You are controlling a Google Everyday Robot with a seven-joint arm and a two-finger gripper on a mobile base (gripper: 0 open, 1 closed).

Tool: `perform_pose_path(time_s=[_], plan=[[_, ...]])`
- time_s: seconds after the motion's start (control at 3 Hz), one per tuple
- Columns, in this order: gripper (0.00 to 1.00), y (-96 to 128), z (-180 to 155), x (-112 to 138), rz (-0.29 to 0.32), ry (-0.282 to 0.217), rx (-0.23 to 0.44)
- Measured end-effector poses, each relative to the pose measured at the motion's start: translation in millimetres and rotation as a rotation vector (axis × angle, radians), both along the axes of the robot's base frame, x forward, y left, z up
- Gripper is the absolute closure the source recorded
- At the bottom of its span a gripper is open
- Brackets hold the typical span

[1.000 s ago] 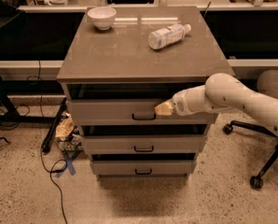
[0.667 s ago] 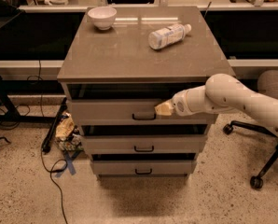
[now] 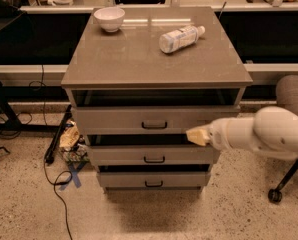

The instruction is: Close top drawer

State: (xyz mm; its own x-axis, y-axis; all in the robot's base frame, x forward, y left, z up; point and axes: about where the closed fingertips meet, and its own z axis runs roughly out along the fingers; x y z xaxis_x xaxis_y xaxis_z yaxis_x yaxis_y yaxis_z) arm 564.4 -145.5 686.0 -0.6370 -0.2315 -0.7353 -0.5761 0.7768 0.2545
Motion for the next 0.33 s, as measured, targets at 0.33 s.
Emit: perform_pose_path(time_s=[0.33], plan=[[1.0, -61.2, -0.6, -72.2, -0.112, 0.021, 0.025]])
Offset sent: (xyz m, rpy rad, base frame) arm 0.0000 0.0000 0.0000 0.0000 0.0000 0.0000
